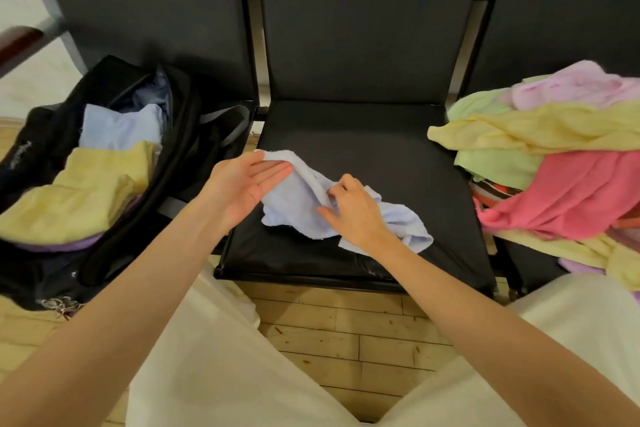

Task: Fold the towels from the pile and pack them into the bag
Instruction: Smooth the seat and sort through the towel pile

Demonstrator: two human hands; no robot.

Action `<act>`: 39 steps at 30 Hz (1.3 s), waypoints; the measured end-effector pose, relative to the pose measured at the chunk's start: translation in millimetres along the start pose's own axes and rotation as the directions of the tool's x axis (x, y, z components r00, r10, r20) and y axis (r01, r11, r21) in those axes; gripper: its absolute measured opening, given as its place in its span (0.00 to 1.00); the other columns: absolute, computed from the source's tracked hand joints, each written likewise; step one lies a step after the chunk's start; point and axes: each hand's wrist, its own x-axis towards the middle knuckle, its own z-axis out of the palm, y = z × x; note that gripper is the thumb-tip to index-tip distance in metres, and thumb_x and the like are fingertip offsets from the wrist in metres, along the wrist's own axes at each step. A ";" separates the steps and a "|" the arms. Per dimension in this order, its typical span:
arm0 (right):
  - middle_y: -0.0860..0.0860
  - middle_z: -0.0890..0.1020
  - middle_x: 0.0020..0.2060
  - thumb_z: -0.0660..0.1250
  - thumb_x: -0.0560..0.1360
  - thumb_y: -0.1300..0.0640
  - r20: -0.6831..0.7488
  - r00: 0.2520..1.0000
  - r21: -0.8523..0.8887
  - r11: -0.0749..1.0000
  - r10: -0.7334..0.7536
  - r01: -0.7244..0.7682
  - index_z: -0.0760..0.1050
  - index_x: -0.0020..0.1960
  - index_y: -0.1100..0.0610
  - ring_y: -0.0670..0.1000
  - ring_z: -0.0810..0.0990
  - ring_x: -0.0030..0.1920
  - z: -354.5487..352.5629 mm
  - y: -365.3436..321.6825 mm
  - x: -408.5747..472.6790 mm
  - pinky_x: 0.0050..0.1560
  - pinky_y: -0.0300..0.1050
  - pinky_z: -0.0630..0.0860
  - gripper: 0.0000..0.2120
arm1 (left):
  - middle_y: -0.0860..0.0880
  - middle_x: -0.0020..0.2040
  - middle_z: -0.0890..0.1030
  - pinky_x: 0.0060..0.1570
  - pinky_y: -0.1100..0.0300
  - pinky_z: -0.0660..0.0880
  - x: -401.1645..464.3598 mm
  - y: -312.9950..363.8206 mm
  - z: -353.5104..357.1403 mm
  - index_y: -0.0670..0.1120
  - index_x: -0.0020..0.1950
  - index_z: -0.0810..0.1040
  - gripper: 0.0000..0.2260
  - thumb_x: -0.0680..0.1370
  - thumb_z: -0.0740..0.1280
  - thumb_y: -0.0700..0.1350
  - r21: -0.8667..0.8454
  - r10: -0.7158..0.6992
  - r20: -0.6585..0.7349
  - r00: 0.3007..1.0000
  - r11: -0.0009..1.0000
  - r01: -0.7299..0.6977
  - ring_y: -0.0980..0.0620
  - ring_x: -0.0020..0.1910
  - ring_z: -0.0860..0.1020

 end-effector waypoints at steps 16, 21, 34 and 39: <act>0.57 0.73 0.43 0.61 0.72 0.63 0.206 0.954 0.120 0.962 0.218 -0.245 0.78 0.45 0.57 0.53 0.70 0.44 -20.2 29.1 22.0 0.49 0.47 0.66 0.08 | 0.35 0.49 0.77 0.45 0.53 0.79 2.7 -26.5 -39.4 0.33 0.67 0.66 0.14 0.82 0.58 0.35 0.038 -0.056 -0.272 0.961 0.997 0.069 0.41 0.45 0.82; 0.56 0.73 0.54 0.62 0.74 0.64 0.056 0.995 0.086 0.992 0.083 -0.088 0.77 0.58 0.60 0.56 0.74 0.52 -7.4 19.2 5.4 0.47 0.43 0.69 0.14 | 0.34 0.51 0.78 0.43 0.54 0.79 1.4 -30.9 -47.5 0.31 0.68 0.66 0.16 0.82 0.57 0.35 0.046 -0.075 -0.249 0.966 0.995 0.089 0.42 0.46 0.82; 0.52 0.76 0.46 0.69 0.71 0.53 0.162 0.981 -0.047 0.993 -0.102 0.111 0.78 0.47 0.59 0.52 0.75 0.46 4.6 10.3 -5.5 0.42 0.42 0.68 0.10 | 0.35 0.51 0.79 0.43 0.54 0.81 3.7 -26.4 -46.1 0.35 0.56 0.71 0.06 0.82 0.58 0.36 -0.238 -0.104 -0.186 0.977 0.970 0.058 0.42 0.48 0.82; 0.57 0.76 0.47 0.63 0.75 0.59 0.180 0.979 0.040 0.993 0.099 -0.108 0.80 0.44 0.63 0.57 0.77 0.44 1.0 23.5 25.0 0.41 0.48 0.74 0.09 | 0.36 0.52 0.80 0.46 0.54 0.81 10.5 -35.8 -50.8 0.33 0.65 0.69 0.13 0.82 0.59 0.36 -0.143 -0.066 -0.259 0.964 0.989 0.029 0.43 0.49 0.83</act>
